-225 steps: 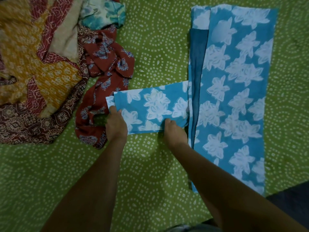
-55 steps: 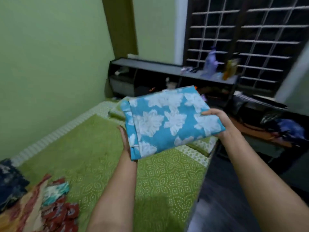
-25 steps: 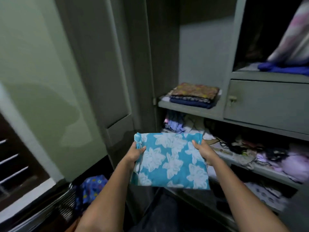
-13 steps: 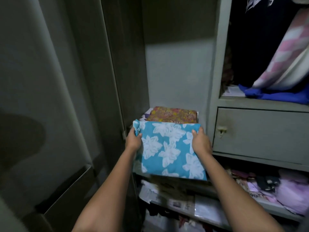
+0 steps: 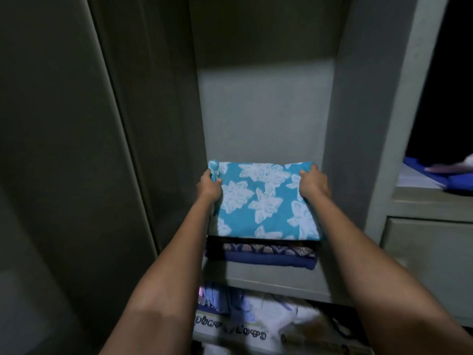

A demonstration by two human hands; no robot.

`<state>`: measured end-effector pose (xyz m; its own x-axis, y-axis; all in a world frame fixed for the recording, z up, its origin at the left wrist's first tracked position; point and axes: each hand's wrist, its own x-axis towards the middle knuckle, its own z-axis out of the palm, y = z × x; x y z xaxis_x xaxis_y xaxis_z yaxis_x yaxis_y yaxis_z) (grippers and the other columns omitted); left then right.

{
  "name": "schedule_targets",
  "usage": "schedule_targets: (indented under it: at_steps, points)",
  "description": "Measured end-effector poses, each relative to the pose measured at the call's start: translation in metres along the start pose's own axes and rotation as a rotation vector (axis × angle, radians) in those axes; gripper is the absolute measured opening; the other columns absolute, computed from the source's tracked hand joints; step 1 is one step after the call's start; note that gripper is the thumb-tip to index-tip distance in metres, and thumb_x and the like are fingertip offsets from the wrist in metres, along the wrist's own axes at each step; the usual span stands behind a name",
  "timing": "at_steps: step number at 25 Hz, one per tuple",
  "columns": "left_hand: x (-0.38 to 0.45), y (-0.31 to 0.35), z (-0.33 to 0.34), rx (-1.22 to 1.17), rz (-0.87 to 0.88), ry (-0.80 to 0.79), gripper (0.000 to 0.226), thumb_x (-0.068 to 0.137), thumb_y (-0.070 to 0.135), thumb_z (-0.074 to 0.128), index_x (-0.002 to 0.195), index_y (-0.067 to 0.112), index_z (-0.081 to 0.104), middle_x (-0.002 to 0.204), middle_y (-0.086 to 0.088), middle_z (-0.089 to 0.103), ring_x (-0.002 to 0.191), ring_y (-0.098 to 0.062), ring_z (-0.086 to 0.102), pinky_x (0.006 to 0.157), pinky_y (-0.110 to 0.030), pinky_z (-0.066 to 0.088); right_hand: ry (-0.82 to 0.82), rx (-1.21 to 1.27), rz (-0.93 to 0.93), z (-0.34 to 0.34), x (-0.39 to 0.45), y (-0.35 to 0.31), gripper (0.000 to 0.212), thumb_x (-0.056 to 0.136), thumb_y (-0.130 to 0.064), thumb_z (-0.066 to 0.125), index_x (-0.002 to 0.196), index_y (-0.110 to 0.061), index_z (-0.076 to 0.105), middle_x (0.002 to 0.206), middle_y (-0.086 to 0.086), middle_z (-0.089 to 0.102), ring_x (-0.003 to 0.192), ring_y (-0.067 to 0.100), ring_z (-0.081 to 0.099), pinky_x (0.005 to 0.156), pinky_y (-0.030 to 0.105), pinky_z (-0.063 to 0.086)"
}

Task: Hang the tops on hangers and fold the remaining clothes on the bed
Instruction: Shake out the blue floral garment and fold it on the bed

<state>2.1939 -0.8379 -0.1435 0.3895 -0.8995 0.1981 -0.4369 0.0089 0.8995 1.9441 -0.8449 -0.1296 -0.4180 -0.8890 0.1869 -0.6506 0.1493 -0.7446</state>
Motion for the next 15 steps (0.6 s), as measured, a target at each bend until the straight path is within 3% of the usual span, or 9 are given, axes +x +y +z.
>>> schedule_targets:
  at_steps: [3,5,7,9,11,15]
  points:
    - [0.035,-0.007,0.026,0.335,-0.018,0.019,0.053,0.096,0.028,0.052,0.142,0.010,0.035,0.144,-0.016,0.043,0.135,-0.033,0.037,0.110,-0.039,0.028,0.030,-0.277,0.010,0.027,0.027,0.002,0.053,0.102,-0.033,0.039,0.147,-0.007,0.029,0.146,0.018,0.040,0.133,0.033,0.040,0.105,0.039,0.035]
    - [0.034,-0.009,0.052,0.590,0.192,0.056,0.057,0.099,0.036,0.042,0.148,0.010,0.026,0.153,-0.012,0.031,0.145,-0.029,0.017,0.117,-0.045,0.008,-0.007,-0.419,-0.118,0.054,0.030,0.004,0.055,0.102,-0.030,0.036,0.150,-0.005,0.022,0.156,0.016,0.022,0.144,0.029,0.022,0.114,0.038,0.020]
    - [0.027,-0.005,0.079,0.645,0.413,-0.137,0.051,0.102,0.034,0.031,0.148,0.012,0.026,0.156,-0.009,0.027,0.147,-0.028,0.010,0.117,-0.048,0.000,-0.104,-0.416,-0.216,0.081,0.029,0.000,0.048,0.103,-0.021,0.033,0.148,-0.005,0.027,0.157,0.015,0.019,0.146,0.028,0.014,0.117,0.038,0.012]
    - [0.026,-0.011,0.099,0.718,0.412,-0.392,0.051,0.104,0.033,0.023,0.150,0.013,0.020,0.158,-0.005,0.020,0.148,-0.029,0.003,0.117,-0.050,-0.001,-0.246,-0.406,-0.257,0.100,0.024,-0.004,0.046,0.104,-0.020,0.030,0.147,-0.006,0.028,0.157,0.015,0.021,0.146,0.030,0.015,0.117,0.040,0.013]
    - [0.026,-0.027,0.111,0.855,0.361,-0.527,0.054,0.104,0.037,0.015,0.153,0.015,0.009,0.161,0.000,0.007,0.148,-0.026,-0.004,0.117,-0.049,-0.006,-0.362,-0.447,-0.273,0.114,0.016,0.008,0.051,0.105,-0.032,0.023,0.151,-0.012,0.020,0.159,0.009,0.015,0.147,0.028,0.011,0.119,0.043,0.009]
    - [0.025,-0.051,0.116,0.904,0.349,-0.502,0.061,0.101,0.050,0.012,0.154,0.022,0.001,0.161,0.003,-0.007,0.147,-0.020,-0.013,0.118,-0.045,-0.011,-0.333,-0.588,-0.196,0.121,0.003,0.036,0.061,0.099,-0.056,0.012,0.153,-0.029,0.003,0.161,-0.006,-0.004,0.148,0.019,-0.008,0.118,0.043,-0.008]
